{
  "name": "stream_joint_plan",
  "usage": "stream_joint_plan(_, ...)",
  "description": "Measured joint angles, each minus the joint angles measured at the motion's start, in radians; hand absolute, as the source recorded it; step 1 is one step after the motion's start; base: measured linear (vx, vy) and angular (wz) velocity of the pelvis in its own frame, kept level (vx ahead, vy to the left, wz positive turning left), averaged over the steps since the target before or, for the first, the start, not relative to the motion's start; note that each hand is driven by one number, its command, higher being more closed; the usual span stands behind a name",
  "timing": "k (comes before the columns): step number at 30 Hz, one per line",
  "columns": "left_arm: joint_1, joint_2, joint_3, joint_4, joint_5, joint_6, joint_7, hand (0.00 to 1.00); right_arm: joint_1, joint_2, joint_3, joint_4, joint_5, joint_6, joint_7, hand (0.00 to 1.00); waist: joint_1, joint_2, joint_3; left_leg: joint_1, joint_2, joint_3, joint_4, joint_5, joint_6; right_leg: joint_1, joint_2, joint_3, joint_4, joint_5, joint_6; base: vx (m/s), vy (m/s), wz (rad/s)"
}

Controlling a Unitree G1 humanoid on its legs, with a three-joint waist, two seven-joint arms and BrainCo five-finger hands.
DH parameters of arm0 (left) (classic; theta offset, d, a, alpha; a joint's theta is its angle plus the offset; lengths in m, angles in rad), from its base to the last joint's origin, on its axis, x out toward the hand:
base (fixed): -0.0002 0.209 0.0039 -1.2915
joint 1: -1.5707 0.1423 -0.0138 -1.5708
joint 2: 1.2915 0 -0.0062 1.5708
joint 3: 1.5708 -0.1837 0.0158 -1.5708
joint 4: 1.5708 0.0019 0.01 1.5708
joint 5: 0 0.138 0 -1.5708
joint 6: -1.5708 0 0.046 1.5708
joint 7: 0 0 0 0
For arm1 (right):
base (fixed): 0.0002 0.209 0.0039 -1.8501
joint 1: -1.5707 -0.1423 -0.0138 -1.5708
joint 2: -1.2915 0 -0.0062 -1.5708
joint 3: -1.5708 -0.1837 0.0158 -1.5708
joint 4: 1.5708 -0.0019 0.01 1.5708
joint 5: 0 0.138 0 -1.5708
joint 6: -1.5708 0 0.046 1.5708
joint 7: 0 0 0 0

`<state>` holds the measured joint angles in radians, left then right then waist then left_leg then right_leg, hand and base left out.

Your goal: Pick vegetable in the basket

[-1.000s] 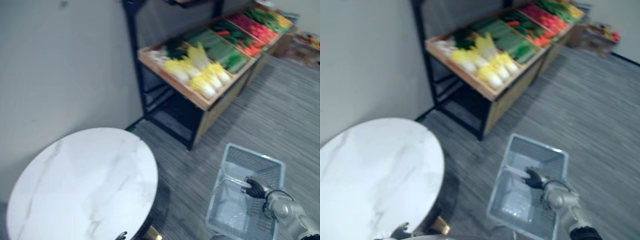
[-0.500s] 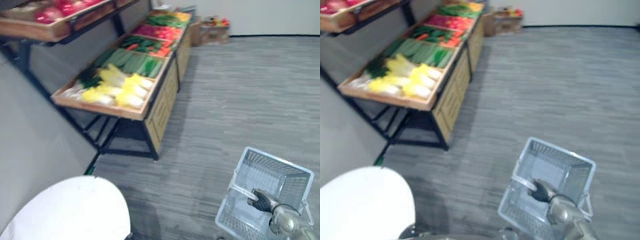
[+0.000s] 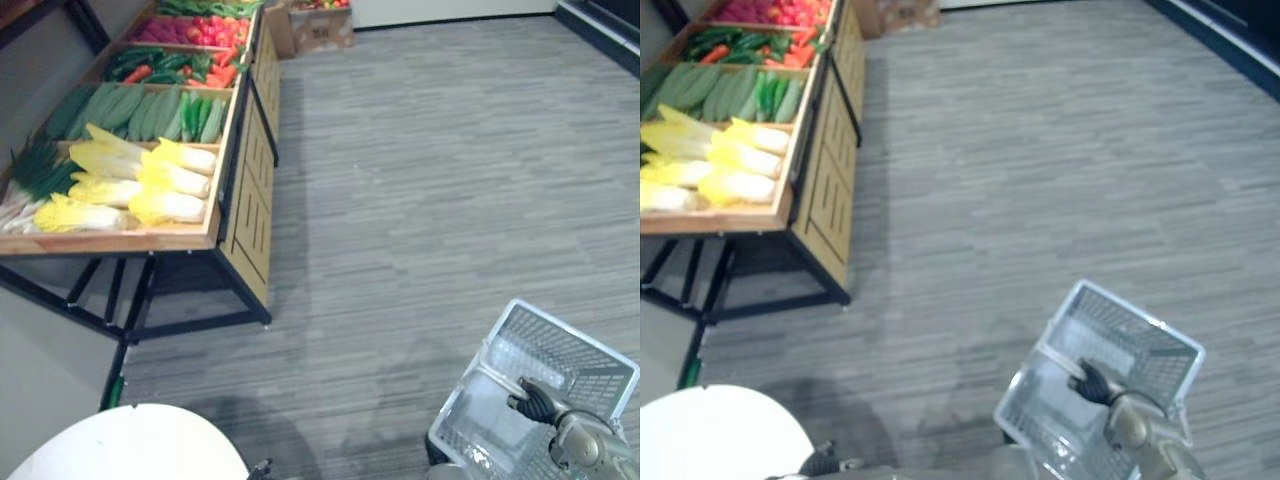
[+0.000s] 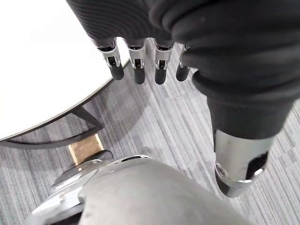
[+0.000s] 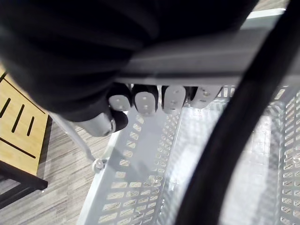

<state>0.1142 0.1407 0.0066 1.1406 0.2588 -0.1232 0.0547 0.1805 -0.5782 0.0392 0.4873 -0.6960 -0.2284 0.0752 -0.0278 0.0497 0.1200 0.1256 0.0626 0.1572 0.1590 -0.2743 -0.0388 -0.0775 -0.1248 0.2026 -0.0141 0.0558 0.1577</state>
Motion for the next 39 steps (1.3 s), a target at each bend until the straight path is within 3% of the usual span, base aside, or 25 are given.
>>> stream_joint_plan(4,-0.002,0.000,-0.019,0.000,0.000,-0.001,-0.001,0.00,0.001,0.016,0.000,0.014,0.000,0.000,0.000,1.00,-0.001,-0.004,-0.007,0.001,-0.008,-0.001,0.002,0.003,0.005,-0.020,-0.005,-0.006,0.038,-0.002,0.000,-0.01,0.008,-0.13)
stream_joint_plan(6,-0.002,0.003,-0.029,0.002,0.000,0.000,0.000,0.00,-0.004,0.037,-0.015,0.044,0.000,0.003,-0.003,1.00,-0.002,-0.010,-0.003,0.007,-0.014,-0.004,0.003,0.011,0.018,-0.083,-0.001,-0.017,0.187,-0.039,-0.004,-0.05,0.007,0.04)
stream_joint_plan(7,-0.002,0.013,-0.048,0.005,0.002,0.000,0.001,0.00,-0.004,0.062,-0.037,0.053,0.000,0.010,-0.005,1.00,-0.004,-0.019,0.005,0.032,-0.023,-0.003,-0.001,0.011,0.022,-0.162,0.010,-0.024,0.386,-0.057,-0.008,-0.08,0.020,0.16)
stream_joint_plan(8,-0.001,0.019,-0.052,0.007,0.002,0.000,0.001,0.00,-0.004,0.072,-0.041,0.052,0.000,0.012,-0.007,1.00,-0.005,-0.027,0.009,0.042,-0.031,-0.004,-0.002,0.010,0.025,-0.193,0.013,-0.025,0.471,-0.055,-0.010,-0.09,0.020,0.26)
stream_joint_plan(10,0.004,0.041,-0.062,0.013,0.002,0.001,0.002,0.00,0.000,0.091,-0.042,0.038,0.000,0.012,-0.010,1.00,-0.030,-0.050,0.024,0.092,-0.043,-0.008,-0.037,-0.045,0.073,-0.270,-0.006,-0.063,0.686,-0.030,-0.048,-0.05,0.024,0.35)
stream_joint_plan(12,0.002,0.065,-0.060,0.013,0.001,0.004,0.002,0.00,-0.009,0.122,-0.045,0.041,-0.001,0.014,-0.022,1.00,-0.026,-0.086,0.047,0.132,-0.074,-0.010,-0.067,-0.055,0.097,-0.336,-0.054,-0.101,0.803,-0.050,-0.091,0.00,-0.010,0.05)
stream_joint_plan(13,0.003,0.070,-0.061,0.013,0.001,0.011,0.003,0.00,-0.006,0.128,-0.044,0.041,-0.001,0.011,-0.024,1.00,-0.028,-0.091,0.049,0.133,-0.070,-0.010,-0.067,-0.062,0.110,-0.351,-0.055,-0.146,0.776,-0.091,-0.108,0.00,0.000,0.00)
stream_joint_plan(15,-0.010,0.075,-0.062,0.013,0.000,0.013,0.005,0.00,-0.005,0.131,-0.045,0.042,-0.001,0.010,-0.029,1.00,-0.053,-0.080,0.051,0.120,-0.053,-0.035,-0.073,-0.067,0.109,-0.353,-0.034,-0.218,0.582,-0.096,-0.104,0.12,-0.036,0.23)
stream_joint_plan(16,-0.021,0.075,-0.070,0.011,0.000,0.013,0.005,0.00,-0.005,0.131,-0.053,0.042,-0.001,0.011,-0.031,1.00,-0.054,-0.069,0.053,0.123,-0.048,-0.038,-0.088,-0.066,0.109,-0.351,-0.023,-0.232,0.456,-0.077,-0.090,0.24,-0.095,0.28)
stream_joint_plan(18,-0.044,0.077,-0.074,0.002,0.001,0.013,0.007,0.00,-0.002,0.142,-0.081,0.044,-0.001,0.019,-0.035,1.00,-0.055,-0.083,0.070,0.141,-0.048,-0.042,-0.107,-0.063,0.089,-0.334,-0.020,-0.242,0.146,-0.012,-0.065,0.32,-0.129,0.17)
stream_joint_plan(20,-0.053,0.081,-0.070,-0.003,0.002,0.013,0.009,0.00,0.000,0.162,-0.106,0.047,-0.001,0.033,-0.042,1.00,-0.074,-0.094,0.075,0.170,-0.041,-0.071,-0.116,-0.082,0.064,-0.340,-0.034,-0.258,0.075,-0.011,-0.062,0.41,-0.166,0.47)
stream_joint_plan(21,-0.052,0.069,-0.063,-0.008,0.002,0.013,0.011,0.00,-0.001,0.165,-0.128,0.047,0.000,0.047,-0.048,1.00,-0.091,-0.075,0.077,0.199,-0.003,-0.090,-0.128,-0.098,0.037,-0.339,-0.014,-0.277,0.124,0.070,-0.056,0.54,-0.222,0.57)
stream_joint_plan(22,-0.060,0.063,-0.059,-0.008,0.002,0.011,0.011,0.00,0.001,0.166,-0.144,0.049,0.000,0.054,-0.050,1.00,-0.099,-0.059,0.077,0.195,0.015,-0.098,-0.114,-0.098,0.036,-0.353,-0.003,-0.288,0.161,0.079,-0.053,0.56,-0.254,0.42)
stream_joint_plan(23,-0.076,0.060,-0.053,-0.007,0.002,0.007,0.012,0.00,-0.004,0.166,-0.168,0.050,0.000,0.060,-0.051,1.00,-0.096,-0.038,0.072,0.160,0.040,-0.120,-0.048,-0.077,0.001,-0.382,0.007,-0.302,0.229,0.086,-0.062,0.66,-0.327,0.15)
stream_joint_plan(24,-0.083,0.052,-0.038,-0.007,0.001,0.003,0.017,0.00,-0.011,0.159,-0.184,0.050,0.000,0.062,-0.050,1.00,-0.096,-0.017,0.073,0.128,0.061,-0.132,0.026,-0.043,-0.040,-0.396,0.023,-0.317,0.274,0.067,-0.121,0.54,-0.305,0.02)
stream_joint_plan(25,-0.084,0.048,-0.035,-0.007,0.001,0.003,0.019,0.00,-0.017,0.155,-0.187,0.050,0.000,0.063,-0.049,1.00,-0.095,-0.004,0.070,0.110,0.073,-0.139,0.062,-0.019,-0.054,-0.393,0.034,-0.324,0.291,0.060,-0.135,0.57,-0.325,-0.10)
stream_joint_plan(26,-0.085,0.044,-0.031,-0.006,0.002,0.003,0.019,0.00,-0.026,0.155,-0.185,0.050,0.000,0.064,-0.048,1.00,-0.095,0.005,0.067,0.075,0.076,-0.150,0.141,0.053,-0.070,-0.384,0.041,-0.330,0.312,0.031,-0.154,0.58,-0.310,-0.08)
stream_joint_plan(28,-0.083,0.025,-0.013,-0.007,0.002,0.003,0.019,0.00,-0.026,0.154,-0.176,0.048,0.000,0.064,-0.044,1.00,-0.094,0.007,0.067,0.014,0.071,-0.158,0.309,0.226,-0.101,-0.324,0.042,-0.337,0.317,-0.023,-0.170,0.56,-0.266,-0.04)
stream_joint_plan(29,-0.076,0.008,-0.008,-0.006,0.001,0.007,0.019,0.00,-0.017,0.147,-0.157,0.035,0.002,0.064,-0.045,1.00,-0.087,0.007,0.069,-0.035,0.069,-0.168,0.448,0.418,-0.147,-0.258,0.039,-0.331,0.306,-0.055,-0.180,0.42,-0.156,-0.08)
stream_joint_plan(30,-0.069,0.001,-0.009,-0.007,0.001,0.007,0.019,0.00,-0.008,0.141,-0.145,0.027,0.005,0.063,-0.045,1.00,-0.079,0.007,0.070,-0.060,0.073,-0.164,0.512,0.537,-0.168,-0.223,0.039,-0.328,0.296,-0.071,-0.182,0.49,-0.158,-0.13)
stream_joint_plan(31,-0.068,-0.003,-0.005,-0.014,0.000,0.009,0.017,0.00,0.004,0.133,-0.133,0.012,0.014,0.063,-0.046,1.00,-0.061,0.006,0.074,-0.131,0.103,-0.135,0.685,0.531,-0.197,-0.162,0.045,-0.327,0.275,-0.097,-0.193,0.48,-0.159,-0.18)
stream_joint_plan(32,-0.068,-0.001,-0.002,-0.029,0.000,0.010,0.020,0.00,0.011,0.128,-0.119,0.012,0.020,0.063,-0.046,1.00,-0.042,0.004,0.076,-0.201,0.123,-0.090,0.812,0.423,-0.138,-0.102,0.048,-0.317,0.257,-0.126,-0.202,0.45,-0.156,-0.20)
stream_joint_plan(34,-0.059,0.000,0.001,-0.038,-0.001,0.013,0.025,0.00,0.012,0.119,-0.104,0.010,0.021,0.063,-0.046,1.00,-0.016,0.003,0.077,-0.273,0.126,-0.039,0.843,0.313,-0.071,-0.018,0.048,-0.300,0.221,-0.158,-0.207,0.28,-0.095,-0.23)
stream_joint_plan(36,-0.048,-0.007,0.023,-0.049,-0.005,0.008,0.030,0.00,0.012,0.115,-0.103,0.010,0.023,0.064,-0.049,1.00,0.000,0.007,0.079,-0.361,0.121,0.012,0.774,0.220,-0.045,0.044,0.044,-0.300,0.202,-0.185,-0.204,0.29,-0.041,-0.14)
stream_joint_plan(39,-0.045,-0.008,0.031,-0.047,-0.003,0.009,0.040,0.00,0.019,0.114,-0.103,0.009,0.029,0.052,-0.050,1.00,0.004,0.006,0.079,-0.399,0.072,0.093,0.440,0.196,-0.046,0.094,0.021,-0.303,0.188,-0.218,-0.180,0.31,0.065,-0.02)
